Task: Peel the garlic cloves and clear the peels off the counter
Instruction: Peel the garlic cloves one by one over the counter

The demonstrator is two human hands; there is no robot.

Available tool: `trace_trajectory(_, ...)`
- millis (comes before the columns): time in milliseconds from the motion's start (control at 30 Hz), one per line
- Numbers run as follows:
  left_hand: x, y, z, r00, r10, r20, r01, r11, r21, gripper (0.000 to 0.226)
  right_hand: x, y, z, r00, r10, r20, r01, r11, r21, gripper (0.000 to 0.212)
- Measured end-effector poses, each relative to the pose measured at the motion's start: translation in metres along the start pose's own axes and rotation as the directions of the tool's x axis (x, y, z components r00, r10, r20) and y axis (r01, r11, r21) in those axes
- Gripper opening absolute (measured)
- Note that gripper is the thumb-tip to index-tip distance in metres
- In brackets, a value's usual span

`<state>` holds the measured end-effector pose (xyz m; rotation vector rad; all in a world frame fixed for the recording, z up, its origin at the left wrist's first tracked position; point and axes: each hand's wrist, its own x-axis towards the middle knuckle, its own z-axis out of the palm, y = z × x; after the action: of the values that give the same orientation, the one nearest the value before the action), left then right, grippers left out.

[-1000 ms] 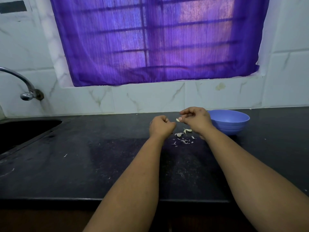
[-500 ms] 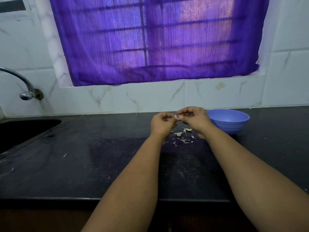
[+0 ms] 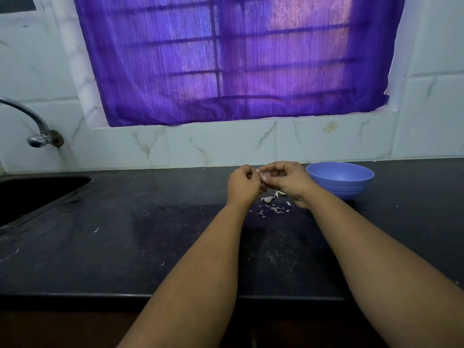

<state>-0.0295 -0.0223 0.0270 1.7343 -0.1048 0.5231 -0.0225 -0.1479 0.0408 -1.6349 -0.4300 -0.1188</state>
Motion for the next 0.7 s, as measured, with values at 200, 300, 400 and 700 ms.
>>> trace_trajectory(200,0.0066,-0.0093,0.0039,0.997,0.079,0.016,-0.08,0.952,0.297,0.029,0.0016,0.0017,0.0022,1.0,0.02,-0.002,-0.02,1.0,-0.013,0.024)
trace_trajectory(300,0.0044,-0.0079,0.0043,0.996,0.088,-0.003,-0.082,0.941,0.329,0.039,0.0023,0.0003,0.0044,0.999,0.054,-0.002,-0.054,0.997,0.055,0.022)
trace_trajectory(400,0.0007,-0.0039,0.0043,0.994,0.102,-0.038,-0.086,0.953,0.292,0.037,0.0028,-0.0026,0.006,0.998,0.053,-0.027,-0.051,0.994,0.098,0.015)
trace_trajectory(700,0.0,-0.0059,0.0047,0.997,0.055,0.058,-0.055,0.999,-0.002,0.021,0.0033,0.0,0.0,0.981,0.125,-0.147,-0.104,0.984,0.142,0.008)
